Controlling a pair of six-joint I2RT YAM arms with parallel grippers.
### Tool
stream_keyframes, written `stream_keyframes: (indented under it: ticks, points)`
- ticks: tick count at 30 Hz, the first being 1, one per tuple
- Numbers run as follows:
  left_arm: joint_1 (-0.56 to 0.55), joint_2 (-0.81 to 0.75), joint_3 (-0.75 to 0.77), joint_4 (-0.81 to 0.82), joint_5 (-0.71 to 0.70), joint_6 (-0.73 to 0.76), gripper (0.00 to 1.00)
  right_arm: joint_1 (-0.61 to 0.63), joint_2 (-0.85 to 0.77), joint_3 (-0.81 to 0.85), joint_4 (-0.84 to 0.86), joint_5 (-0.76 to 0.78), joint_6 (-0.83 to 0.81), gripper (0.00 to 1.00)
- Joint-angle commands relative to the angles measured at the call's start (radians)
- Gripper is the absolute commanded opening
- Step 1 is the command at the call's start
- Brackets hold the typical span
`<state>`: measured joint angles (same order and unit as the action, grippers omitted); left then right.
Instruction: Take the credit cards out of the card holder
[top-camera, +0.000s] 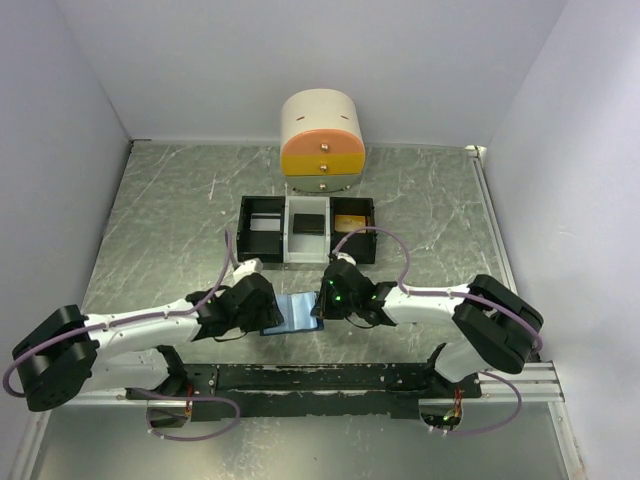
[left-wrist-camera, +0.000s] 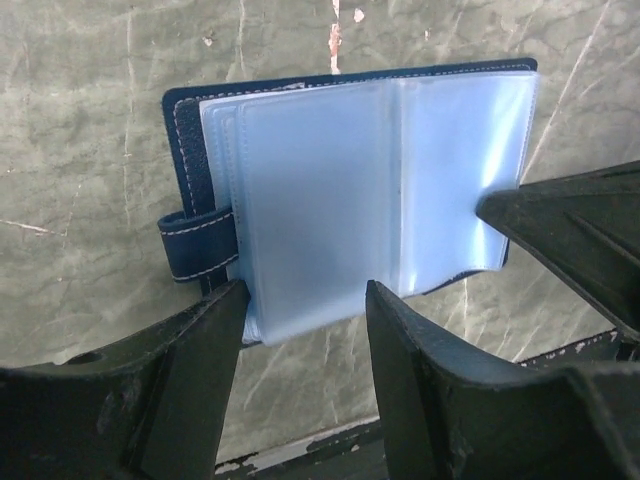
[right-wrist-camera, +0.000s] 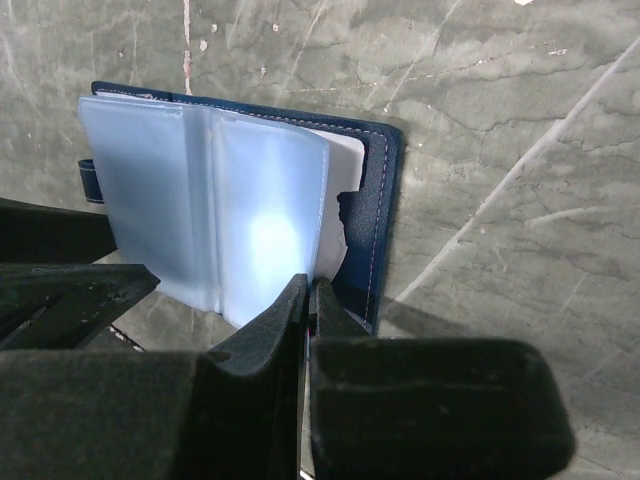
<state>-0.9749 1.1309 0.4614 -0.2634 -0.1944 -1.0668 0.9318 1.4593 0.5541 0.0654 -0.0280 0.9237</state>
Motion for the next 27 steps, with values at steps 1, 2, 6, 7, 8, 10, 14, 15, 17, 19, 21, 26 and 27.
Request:
stream_keyframes:
  ticks: [1, 2, 6, 7, 8, 10, 14, 15, 17, 19, 21, 26, 27]
  points:
    - [-0.017, 0.056, 0.005, -0.014, -0.050, -0.014, 0.63, 0.006, 0.026, 0.002, 0.005, -0.004, 0.001, 0.00]
    - [-0.019, 0.067, 0.008, -0.018, -0.055, -0.016, 0.63, 0.007, 0.026, 0.003, 0.006, -0.004, 0.001, 0.00]
    - [-0.041, 0.084, 0.025, -0.049, -0.085, -0.029, 0.65, 0.007, 0.027, 0.007, 0.000, -0.003, 0.001, 0.00]
    - [-0.043, 0.085, 0.026, -0.051, -0.087, -0.027, 0.65, 0.007, 0.024, 0.005, 0.000, -0.003, 0.002, 0.00]
    - [-0.045, 0.087, 0.026, -0.050, -0.089, -0.022, 0.65, 0.006, 0.021, 0.003, 0.003, -0.004, 0.002, 0.00]
    - [-0.050, 0.104, 0.049, -0.106, -0.109, -0.030, 0.65, 0.006, 0.019, 0.004, 0.003, -0.004, 0.001, 0.00]
    - [-0.061, 0.136, 0.075, -0.105, -0.110, -0.007, 0.60, 0.006, 0.019, 0.013, -0.003, -0.004, -0.010, 0.00]
    - [-0.062, 0.136, 0.066, -0.060, -0.091, 0.001, 0.53, 0.006, 0.022, 0.012, 0.019, -0.014, -0.012, 0.00]
    - [-0.063, 0.133, 0.033, 0.057, -0.039, 0.019, 0.40, 0.006, 0.033, 0.010, 0.070, -0.076, -0.021, 0.00]
    - [-0.066, 0.132, 0.004, 0.154, 0.009, 0.023, 0.34, 0.006, 0.048, 0.017, 0.117, -0.131, -0.023, 0.00]
    - [-0.068, 0.141, 0.001, 0.186, 0.021, 0.024, 0.30, 0.009, 0.049, 0.013, 0.168, -0.168, -0.018, 0.00]
    - [-0.077, 0.173, 0.037, 0.095, -0.021, 0.015, 0.27, 0.015, 0.085, 0.070, 0.090, -0.151, -0.045, 0.00]
    - [-0.078, 0.171, 0.043, 0.066, -0.036, 0.005, 0.27, 0.015, 0.080, 0.068, 0.073, -0.127, -0.044, 0.00]
